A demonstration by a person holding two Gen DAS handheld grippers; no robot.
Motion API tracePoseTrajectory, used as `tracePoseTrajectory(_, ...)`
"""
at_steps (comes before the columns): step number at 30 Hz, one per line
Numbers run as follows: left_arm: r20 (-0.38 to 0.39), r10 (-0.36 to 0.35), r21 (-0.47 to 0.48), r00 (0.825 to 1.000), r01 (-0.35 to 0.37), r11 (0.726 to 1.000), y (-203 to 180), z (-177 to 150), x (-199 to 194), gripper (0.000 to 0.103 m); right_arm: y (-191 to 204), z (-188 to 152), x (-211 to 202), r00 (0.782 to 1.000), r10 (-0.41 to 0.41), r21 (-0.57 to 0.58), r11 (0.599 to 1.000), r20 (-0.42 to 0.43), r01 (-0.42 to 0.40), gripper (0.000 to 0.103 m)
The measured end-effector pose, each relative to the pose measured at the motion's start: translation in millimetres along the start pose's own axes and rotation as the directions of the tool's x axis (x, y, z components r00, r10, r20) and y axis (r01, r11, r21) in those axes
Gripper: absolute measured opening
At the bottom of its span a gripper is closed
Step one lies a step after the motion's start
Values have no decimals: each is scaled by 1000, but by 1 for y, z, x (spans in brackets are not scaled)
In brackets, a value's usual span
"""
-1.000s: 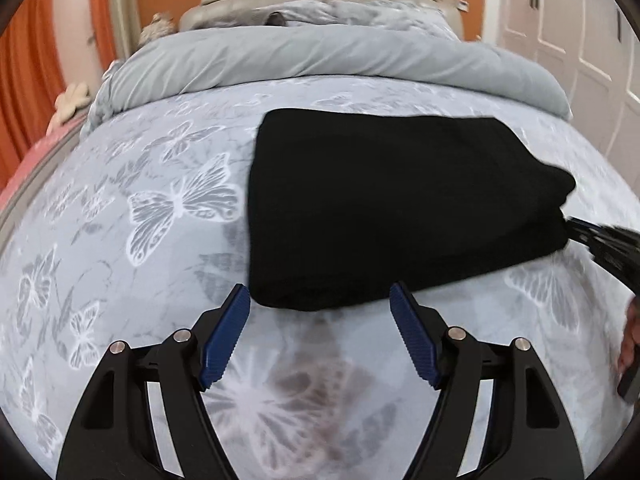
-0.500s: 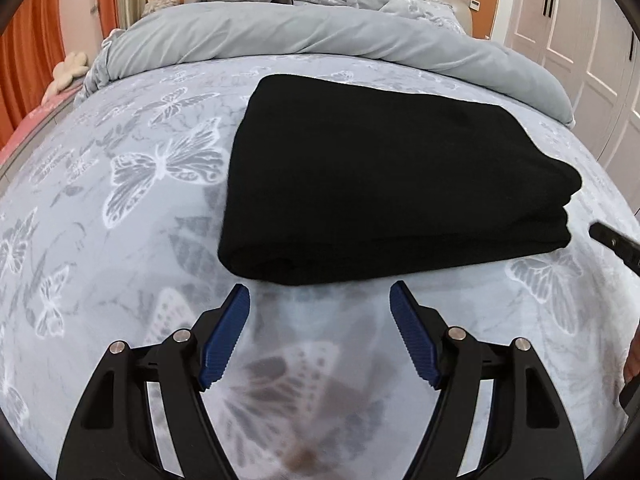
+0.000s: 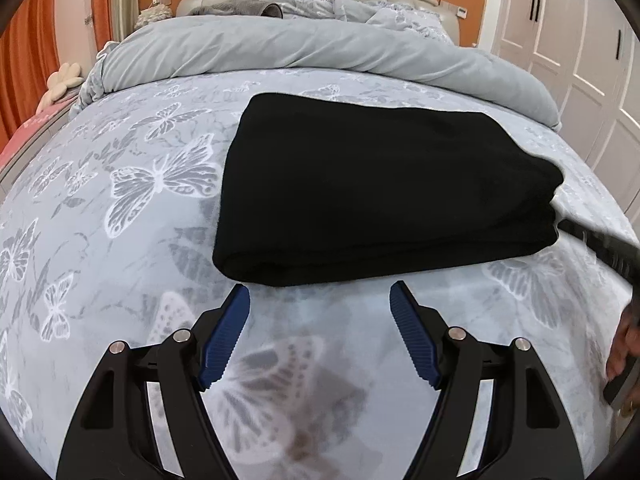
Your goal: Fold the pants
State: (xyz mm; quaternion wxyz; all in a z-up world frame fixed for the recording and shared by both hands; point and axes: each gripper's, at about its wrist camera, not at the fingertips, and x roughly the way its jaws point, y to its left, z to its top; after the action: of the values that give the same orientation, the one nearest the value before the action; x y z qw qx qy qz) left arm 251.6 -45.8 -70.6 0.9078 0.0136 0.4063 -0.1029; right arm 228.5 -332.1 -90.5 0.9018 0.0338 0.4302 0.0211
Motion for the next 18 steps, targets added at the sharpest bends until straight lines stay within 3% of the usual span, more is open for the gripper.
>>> tracePoseTrajectory(1, 0, 2, -3, 1000, -2, 1000, 0, -1, 0, 71, -12, -6, 6, 999, 46, 57, 997, -17, -45, 0)
tracePoseTrajectory(2, -12, 5, -6, 1000, -5, 1000, -2, -3, 3, 71, -15, 0, -6, 999, 37, 78, 996, 10, -38, 0)
tracePoseTrajectory(5, -37, 13, -8, 999, -14, 1000, -7, -6, 6, 71, -5, 19, -35, 994, 73, 67, 995, 81, -79, 0)
tracePoseTrajectory(8, -1, 8, -28, 1000, -8, 1000, -6, 0, -3, 72, 19, 37, -44, 988, 118, 46, 991, 101, -123, 12)
tracePoseTrajectory(9, 8, 0, -47, 1000, 0, 999, -4, 6, -6, 75, 24, 44, -43, 985, 134, 57, 988, 108, -141, 33)
tracePoseTrajectory(10, 10, -16, -72, 1000, 16, 997, 0, 12, -7, 85, 28, 51, -39, 983, 137, 69, 987, 120, -146, 68)
tracePoseTrajectory(11, 12, -30, -96, 999, 31, 995, 4, 18, -7, 88, 31, 56, -34, 984, 129, 74, 988, 125, -139, 78)
tracePoseTrajectory(12, 18, -35, -123, 999, 37, 992, 9, 26, -7, 88, 34, 61, -25, 987, 115, 74, 990, 114, -124, 80)
tracePoseTrajectory(13, 24, -35, -137, 999, 38, 990, 12, 32, -5, 89, 37, 67, -9, 990, 114, 75, 990, 79, -120, 76)
tracePoseTrajectory(14, 21, -22, -143, 1000, 25, 989, 16, 39, -1, 90, 38, 69, 10, 989, 147, 91, 985, 33, -150, 64)
tracePoseTrajectory(15, 11, -3, -144, 1000, 4, 990, 18, 43, 4, 90, 35, 70, 23, 988, 154, 125, 981, -10, -151, 19)
tracePoseTrajectory(16, -1, 12, -145, 1000, -12, 989, 21, 47, 9, 90, 33, 70, 17, 984, 178, 151, 973, 9, -177, 13)
tracePoseTrajectory(18, 1, 30, -149, 1000, -30, 988, 27, 50, 11, 90, 33, 70, -8, 983, 170, 113, 978, 76, -177, 10)
